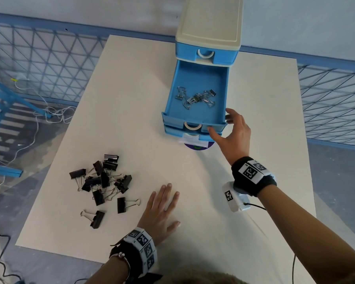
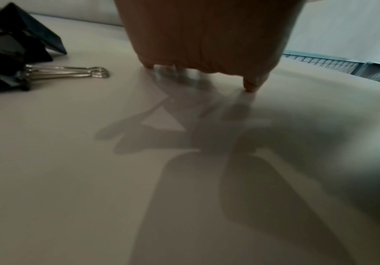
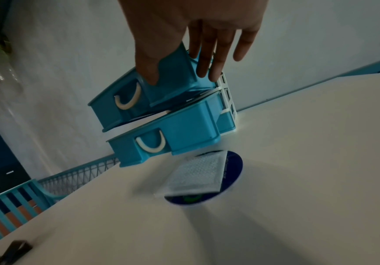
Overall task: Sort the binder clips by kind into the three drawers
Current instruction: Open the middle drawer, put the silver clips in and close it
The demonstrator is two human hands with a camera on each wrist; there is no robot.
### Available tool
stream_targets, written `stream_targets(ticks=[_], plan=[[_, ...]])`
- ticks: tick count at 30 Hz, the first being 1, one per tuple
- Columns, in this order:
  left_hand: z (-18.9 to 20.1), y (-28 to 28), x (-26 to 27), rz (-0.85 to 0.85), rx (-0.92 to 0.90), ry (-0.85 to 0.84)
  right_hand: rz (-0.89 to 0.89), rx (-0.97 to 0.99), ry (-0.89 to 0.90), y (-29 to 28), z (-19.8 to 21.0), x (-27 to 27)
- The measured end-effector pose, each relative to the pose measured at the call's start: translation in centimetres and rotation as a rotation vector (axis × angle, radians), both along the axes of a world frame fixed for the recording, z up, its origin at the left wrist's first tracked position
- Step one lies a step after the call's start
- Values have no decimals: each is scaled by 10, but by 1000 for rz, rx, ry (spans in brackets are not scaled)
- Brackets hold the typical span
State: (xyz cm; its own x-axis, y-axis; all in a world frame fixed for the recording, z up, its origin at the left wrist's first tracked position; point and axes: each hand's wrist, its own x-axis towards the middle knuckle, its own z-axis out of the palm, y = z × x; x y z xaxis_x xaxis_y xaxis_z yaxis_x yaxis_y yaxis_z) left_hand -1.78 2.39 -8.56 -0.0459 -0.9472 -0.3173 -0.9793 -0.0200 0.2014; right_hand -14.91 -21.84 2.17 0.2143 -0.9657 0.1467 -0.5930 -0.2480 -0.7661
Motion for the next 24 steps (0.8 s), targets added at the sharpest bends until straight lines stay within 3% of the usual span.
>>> stream_targets(ticks=[6, 10, 14, 24], plan=[[-2, 1, -1, 1, -7, 10, 41, -27, 115, -19, 5, 6], [-4, 1, -1, 11, -10, 16, -95, 5, 62, -35, 3, -3], [-8, 2, -1, 22, -13, 24, -23, 8, 188, -50, 6, -1], [-10, 2, -2, 34, -22, 25, -59, 40, 192, -75, 7, 2]])
